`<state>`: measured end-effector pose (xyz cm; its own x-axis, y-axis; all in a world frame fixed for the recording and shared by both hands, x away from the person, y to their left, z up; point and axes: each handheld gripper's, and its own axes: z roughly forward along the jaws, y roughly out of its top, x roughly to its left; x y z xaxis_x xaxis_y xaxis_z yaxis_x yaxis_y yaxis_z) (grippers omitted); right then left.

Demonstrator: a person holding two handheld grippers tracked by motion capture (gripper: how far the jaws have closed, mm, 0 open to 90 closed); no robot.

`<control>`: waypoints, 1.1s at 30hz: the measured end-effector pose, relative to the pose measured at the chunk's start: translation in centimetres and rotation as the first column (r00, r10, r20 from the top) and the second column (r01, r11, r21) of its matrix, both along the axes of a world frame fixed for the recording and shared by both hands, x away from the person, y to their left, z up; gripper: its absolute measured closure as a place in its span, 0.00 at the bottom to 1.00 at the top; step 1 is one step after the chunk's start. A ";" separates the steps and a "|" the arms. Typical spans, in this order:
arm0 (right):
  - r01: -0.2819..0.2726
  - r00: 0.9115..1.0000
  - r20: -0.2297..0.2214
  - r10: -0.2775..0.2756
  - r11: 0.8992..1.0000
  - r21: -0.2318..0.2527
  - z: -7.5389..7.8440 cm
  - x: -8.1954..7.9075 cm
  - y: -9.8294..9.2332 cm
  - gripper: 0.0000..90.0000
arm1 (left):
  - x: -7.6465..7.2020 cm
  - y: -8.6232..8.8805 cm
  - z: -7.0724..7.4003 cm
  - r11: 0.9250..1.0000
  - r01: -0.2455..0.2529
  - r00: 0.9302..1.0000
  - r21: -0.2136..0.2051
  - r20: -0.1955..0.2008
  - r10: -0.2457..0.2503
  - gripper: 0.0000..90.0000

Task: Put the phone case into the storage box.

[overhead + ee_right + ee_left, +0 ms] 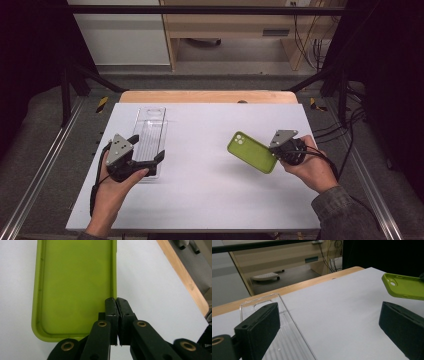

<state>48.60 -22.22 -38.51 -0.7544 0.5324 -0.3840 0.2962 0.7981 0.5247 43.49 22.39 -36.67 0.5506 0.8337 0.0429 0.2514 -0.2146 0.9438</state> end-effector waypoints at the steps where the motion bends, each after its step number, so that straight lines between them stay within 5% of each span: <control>1: 0.001 1.000 0.004 -0.001 1.000 0.001 0.1 -0.1 0.0 0.98 | 0.1 -0.3 0.1 1.000 0.000 1.000 0.002 -0.006 0.000 0.04; 19: 0.010 0.993 0.115 -0.010 1.000 -0.003 0.9 -1.5 1.4 0.98 | 2.2 -6.1 3.1 0.995 0.049 0.998 0.084 -0.042 -0.045 0.08; 33: -0.001 0.991 0.132 0.002 1.000 -0.006 1.0 -1.7 2.3 0.98 | 3.2 -8.1 3.3 0.990 0.084 0.995 0.115 -0.064 -0.077 0.09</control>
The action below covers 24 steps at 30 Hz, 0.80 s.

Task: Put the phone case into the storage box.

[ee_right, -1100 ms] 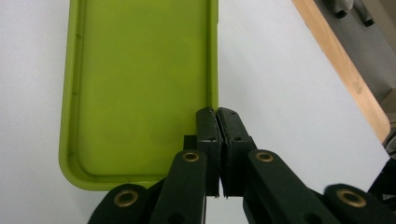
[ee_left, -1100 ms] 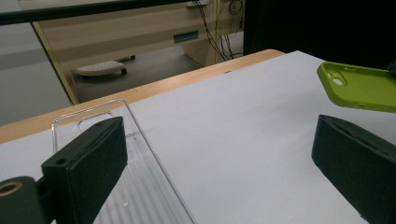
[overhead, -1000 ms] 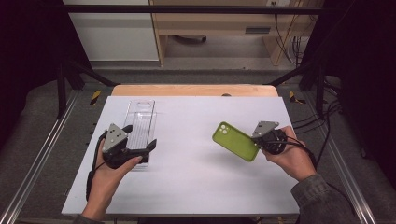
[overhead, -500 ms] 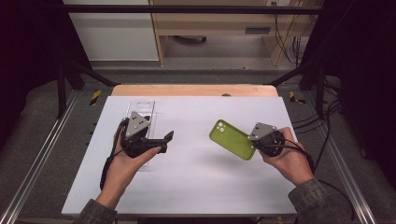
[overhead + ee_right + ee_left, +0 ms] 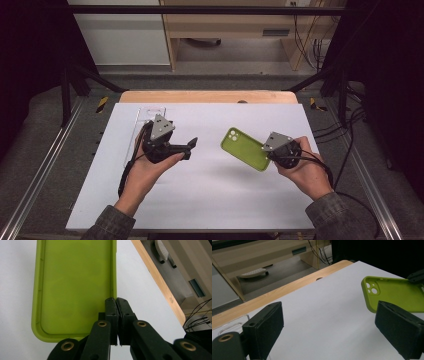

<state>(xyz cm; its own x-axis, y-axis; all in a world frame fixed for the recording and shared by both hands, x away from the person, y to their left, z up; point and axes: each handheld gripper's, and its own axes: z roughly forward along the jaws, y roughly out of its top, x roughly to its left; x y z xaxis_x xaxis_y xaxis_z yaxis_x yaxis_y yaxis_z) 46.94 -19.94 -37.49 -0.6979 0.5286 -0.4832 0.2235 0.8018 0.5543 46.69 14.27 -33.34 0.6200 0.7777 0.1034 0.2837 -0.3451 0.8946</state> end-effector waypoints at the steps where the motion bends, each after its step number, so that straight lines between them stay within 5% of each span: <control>1: 0.003 1.000 0.002 -0.003 1.000 0.000 0.1 0.0 0.1 0.98 | 0.0 -0.1 0.0 1.000 0.004 1.000 0.004 -0.001 -0.004 0.09; 24: -0.017 0.999 0.039 0.018 0.999 -0.029 0.6 -0.4 1.6 0.98 | 0.3 -3.9 0.0 0.998 0.057 0.998 0.039 -0.034 -0.055 0.13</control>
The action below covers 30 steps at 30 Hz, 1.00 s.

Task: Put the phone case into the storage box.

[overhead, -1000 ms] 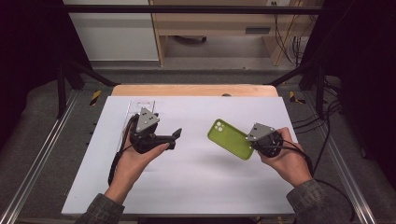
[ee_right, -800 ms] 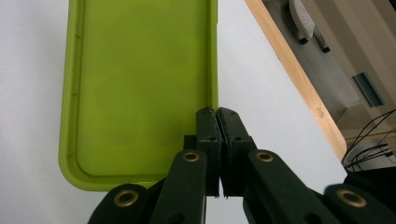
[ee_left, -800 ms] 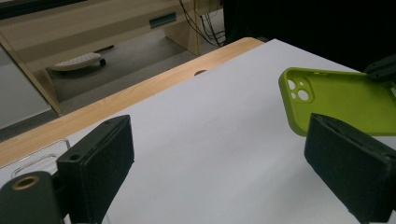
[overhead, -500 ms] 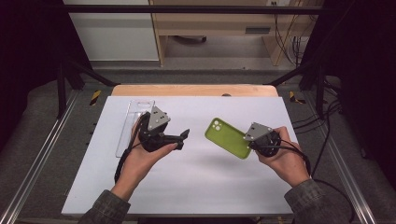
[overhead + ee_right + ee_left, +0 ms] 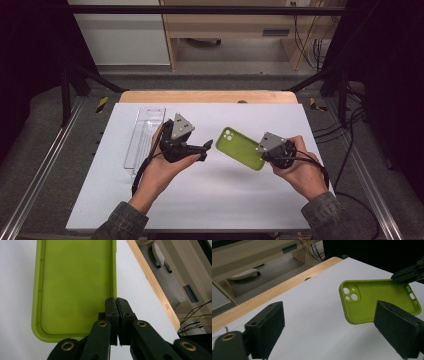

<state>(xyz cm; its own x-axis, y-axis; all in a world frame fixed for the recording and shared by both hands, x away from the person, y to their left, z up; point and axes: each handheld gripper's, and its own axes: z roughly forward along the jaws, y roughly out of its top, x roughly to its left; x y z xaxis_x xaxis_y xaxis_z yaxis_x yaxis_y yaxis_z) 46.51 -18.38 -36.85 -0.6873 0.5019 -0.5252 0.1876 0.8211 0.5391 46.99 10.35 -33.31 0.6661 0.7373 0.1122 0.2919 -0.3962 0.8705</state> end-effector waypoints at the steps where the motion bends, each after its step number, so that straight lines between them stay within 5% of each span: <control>1: 0.000 1.000 -0.001 0.000 1.000 0.007 0.0 0.0 0.1 0.98 | 0.1 -0.1 -0.1 1.000 -0.002 1.000 0.001 -0.011 0.002 0.13; 8: -0.007 1.000 0.016 0.008 1.000 -0.012 -0.1 -0.2 0.4 0.98 | 0.9 -1.7 -0.5 1.000 0.016 0.997 0.013 -0.077 -0.015 0.20; 19: -0.027 0.999 0.042 0.028 0.999 -0.029 0.2 -0.6 0.9 0.98 | 1.9 -4.0 -0.5 0.995 0.026 0.991 0.101 -0.137 -0.012 0.43; 30: -0.041 0.997 0.059 0.043 0.998 -0.041 0.4 -0.8 1.2 0.98 | 3.1 -4.5 -0.8 0.994 0.023 0.979 0.105 -0.205 -0.001 0.63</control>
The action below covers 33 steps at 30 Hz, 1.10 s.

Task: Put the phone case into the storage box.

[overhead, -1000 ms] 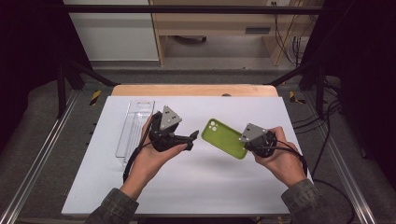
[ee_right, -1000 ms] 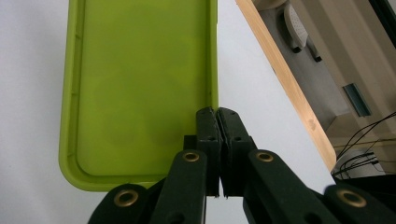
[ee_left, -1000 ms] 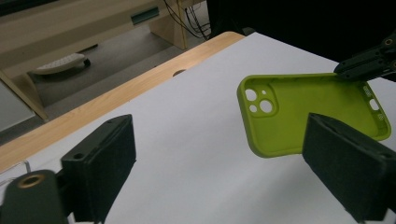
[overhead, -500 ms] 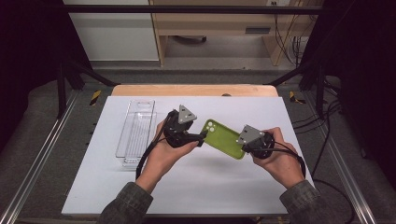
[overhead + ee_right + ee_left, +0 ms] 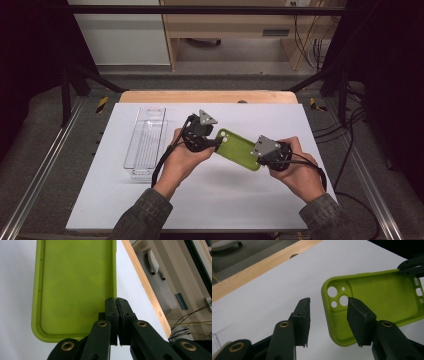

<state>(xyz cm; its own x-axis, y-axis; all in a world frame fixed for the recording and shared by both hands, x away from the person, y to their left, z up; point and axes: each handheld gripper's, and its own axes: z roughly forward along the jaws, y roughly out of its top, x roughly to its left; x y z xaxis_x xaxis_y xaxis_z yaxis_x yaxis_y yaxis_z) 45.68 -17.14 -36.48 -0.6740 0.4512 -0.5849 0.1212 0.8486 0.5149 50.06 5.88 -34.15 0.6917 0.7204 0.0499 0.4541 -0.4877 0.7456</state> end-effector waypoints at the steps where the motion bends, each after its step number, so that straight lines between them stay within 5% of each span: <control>1: 0.000 1.000 -0.001 0.000 1.000 -0.003 0.1 0.0 0.0 0.98 | 0.1 0.0 -0.1 1.000 0.000 1.000 0.002 -0.007 0.000 0.64; 15: -0.008 1.000 0.012 0.008 1.000 -0.010 0.5 -0.2 0.4 0.98 | 0.4 0.0 0.1 1.000 -0.010 0.999 -0.006 -0.042 0.010 0.76; 25: -0.012 1.000 0.012 0.013 0.999 -0.034 0.5 -0.2 1.3 0.98 | 0.7 0.3 -0.1 0.999 -0.027 0.997 0.043 -0.065 0.029 0.86; 33: -0.014 1.000 0.010 0.015 0.999 -0.052 0.2 0.1 2.5 0.98 | 1.1 0.8 -1.0 0.997 -0.057 0.996 0.053 -0.071 0.060 0.85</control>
